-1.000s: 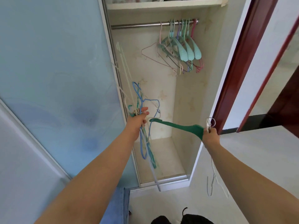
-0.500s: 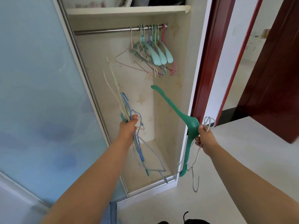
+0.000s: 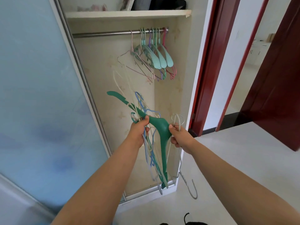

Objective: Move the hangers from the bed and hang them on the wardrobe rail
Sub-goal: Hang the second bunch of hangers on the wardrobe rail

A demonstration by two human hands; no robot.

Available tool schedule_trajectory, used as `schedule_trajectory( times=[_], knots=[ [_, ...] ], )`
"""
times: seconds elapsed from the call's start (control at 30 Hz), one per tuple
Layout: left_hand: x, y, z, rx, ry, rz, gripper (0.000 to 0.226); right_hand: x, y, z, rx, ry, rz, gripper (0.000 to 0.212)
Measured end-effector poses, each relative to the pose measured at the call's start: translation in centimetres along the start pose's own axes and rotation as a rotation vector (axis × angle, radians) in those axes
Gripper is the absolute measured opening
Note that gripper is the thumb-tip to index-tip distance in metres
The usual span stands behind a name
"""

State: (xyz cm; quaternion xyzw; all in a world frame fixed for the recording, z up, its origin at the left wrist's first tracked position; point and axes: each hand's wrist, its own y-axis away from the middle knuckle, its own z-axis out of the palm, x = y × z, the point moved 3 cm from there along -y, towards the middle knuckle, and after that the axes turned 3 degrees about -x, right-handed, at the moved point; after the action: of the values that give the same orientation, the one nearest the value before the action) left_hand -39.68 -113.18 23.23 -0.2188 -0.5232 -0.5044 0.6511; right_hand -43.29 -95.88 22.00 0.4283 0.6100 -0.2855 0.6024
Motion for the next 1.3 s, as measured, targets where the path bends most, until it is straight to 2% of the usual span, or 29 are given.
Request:
schedule_trajectory(
  times=[0.07, 0.13, 0.2, 0.23, 0.33, 0.5, 0.6, 0.73, 0.83, 0.93, 1.03, 1.2, 1.3],
  knots=[
    [0.1, -0.4, -0.7, 0.088, -0.008, 0.041, 0.010, -0.1, -0.2, -0.8, 0.034, 0.016, 0.015, 0.023],
    [0.3, -0.8, -1.5, 0.163, -0.026, 0.073, 0.010, -0.4, -0.5, -2.1, 0.080, 0.043, 0.026, 0.018],
    [0.4, -1.0, -2.3, 0.206, -0.089, 0.098, 0.015, -0.9, -0.8, -3.4, 0.112, 0.190, 0.016, 0.015],
    [0.4, -1.1, -2.6, 0.216, -0.136, 0.105, 0.017, -1.4, -1.0, -3.9, 0.129, 0.319, -0.011, 0.021],
    [0.0, -0.9, -2.6, 0.204, -0.251, 0.120, 0.016, -3.3, -1.4, -3.4, 0.151, 0.666, -0.169, 0.034],
    [-1.0, -0.5, -1.7, 0.131, -0.331, 0.143, 0.008, -5.5, -1.9, -0.9, 0.063, 0.860, -0.384, 0.028],
    [-1.3, -0.3, -1.4, 0.055, -0.382, 0.138, 0.006, -6.1, -2.5, -1.0, 0.076, 0.813, -0.385, 0.029],
    [-1.4, 0.1, -1.0, -0.041, -0.421, 0.113, 0.014, -5.7, -3.1, -0.8, 0.102, 0.720, -0.391, 0.026],
    [-1.6, 0.3, -1.2, -0.114, -0.418, 0.086, 0.010, -6.2, -3.3, -1.6, 0.236, 0.530, -0.395, 0.024],
    [-1.9, 0.5, -1.7, -0.204, -0.409, 0.074, 0.019, -7.5, -3.7, -2.5, 0.303, 0.387, -0.364, 0.026],
    [-2.3, 0.8, -1.3, -0.319, -0.388, 0.067, 0.022, -8.5, -3.8, -0.6, 0.188, 0.405, -0.364, 0.028],
    [-2.0, 0.9, -0.7, -0.438, -0.333, 0.075, 0.021, -9.5, -4.3, 1.9, 0.011, 0.270, -0.323, 0.025],
    [-2.0, 0.6, -1.1, -0.392, -0.141, 0.040, 0.018, -9.9, -4.2, 1.9, -0.125, 0.180, -0.295, 0.020]
  ],
)
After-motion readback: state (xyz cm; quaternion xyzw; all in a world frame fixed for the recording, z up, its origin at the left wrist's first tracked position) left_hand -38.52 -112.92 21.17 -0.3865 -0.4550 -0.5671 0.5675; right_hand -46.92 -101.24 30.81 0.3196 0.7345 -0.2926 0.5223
